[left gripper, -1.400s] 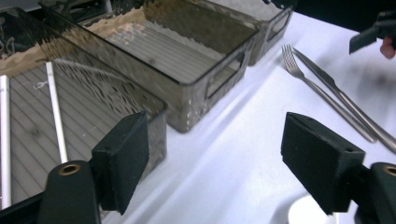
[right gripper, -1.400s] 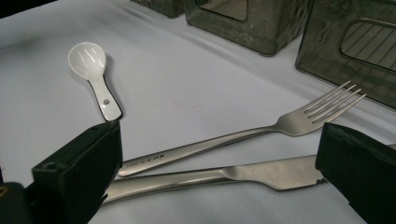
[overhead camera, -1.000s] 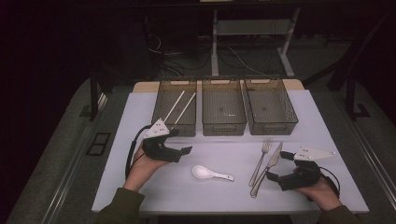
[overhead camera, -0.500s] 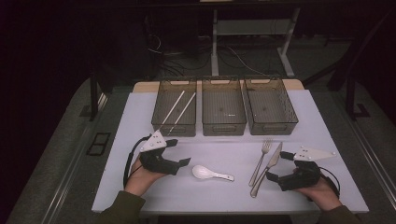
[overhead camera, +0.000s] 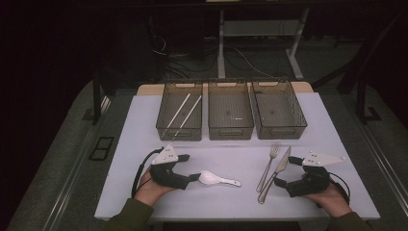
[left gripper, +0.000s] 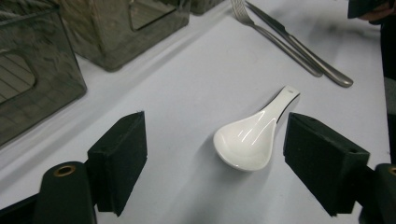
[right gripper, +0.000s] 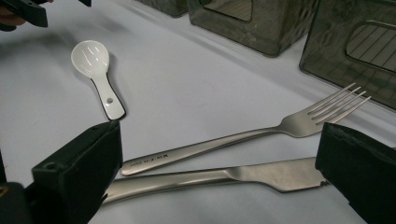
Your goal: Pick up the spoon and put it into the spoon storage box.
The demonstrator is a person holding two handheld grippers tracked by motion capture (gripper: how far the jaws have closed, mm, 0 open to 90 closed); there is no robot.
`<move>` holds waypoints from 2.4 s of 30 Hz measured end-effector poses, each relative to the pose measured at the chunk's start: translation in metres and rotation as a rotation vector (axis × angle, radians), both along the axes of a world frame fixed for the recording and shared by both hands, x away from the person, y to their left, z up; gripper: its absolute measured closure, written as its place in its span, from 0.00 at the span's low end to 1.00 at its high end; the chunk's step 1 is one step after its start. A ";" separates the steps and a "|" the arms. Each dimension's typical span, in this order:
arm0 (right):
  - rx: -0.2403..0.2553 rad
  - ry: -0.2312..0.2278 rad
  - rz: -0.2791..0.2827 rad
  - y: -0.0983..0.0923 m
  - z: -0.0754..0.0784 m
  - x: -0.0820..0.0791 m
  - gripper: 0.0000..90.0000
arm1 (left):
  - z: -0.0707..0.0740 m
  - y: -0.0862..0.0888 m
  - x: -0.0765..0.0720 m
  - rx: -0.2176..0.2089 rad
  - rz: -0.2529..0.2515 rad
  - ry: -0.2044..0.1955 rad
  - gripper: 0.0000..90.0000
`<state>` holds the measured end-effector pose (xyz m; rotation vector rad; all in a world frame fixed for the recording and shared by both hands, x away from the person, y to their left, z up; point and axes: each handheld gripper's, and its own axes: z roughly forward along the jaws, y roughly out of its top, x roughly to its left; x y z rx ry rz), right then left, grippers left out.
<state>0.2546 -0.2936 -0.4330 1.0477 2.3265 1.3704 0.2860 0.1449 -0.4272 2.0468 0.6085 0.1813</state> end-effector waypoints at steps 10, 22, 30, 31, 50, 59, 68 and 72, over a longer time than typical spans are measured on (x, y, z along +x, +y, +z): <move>-0.007 0.005 0.002 0.000 0.000 0.000 0.01 | -0.003 -0.008 0.004 -0.015 -0.011 0.033 0.37; -0.020 0.008 0.000 0.001 -0.001 0.001 0.01 | -0.004 -0.029 0.014 0.041 0.001 0.065 0.80; -0.020 0.009 -0.002 0.001 -0.001 0.001 0.01 | -0.008 -0.042 0.021 0.113 0.000 0.089 0.99; -0.018 0.009 -0.002 0.001 -0.001 0.001 0.01 | -0.009 -0.044 0.021 0.120 -0.003 0.091 0.99; -0.014 0.011 -0.004 0.000 -0.001 0.001 0.01 | -0.011 -0.043 0.018 0.169 -0.030 0.112 0.99; -0.015 0.012 -0.005 0.000 -0.001 0.001 0.01 | -0.010 -0.043 0.018 0.137 -0.032 0.117 0.81; -0.016 0.011 -0.004 0.000 -0.001 0.001 0.01 | -0.014 -0.043 0.019 0.120 -0.069 0.149 0.53; -0.016 0.012 -0.005 0.000 -0.001 0.001 0.01 | -0.015 -0.043 0.018 0.123 -0.073 0.153 0.51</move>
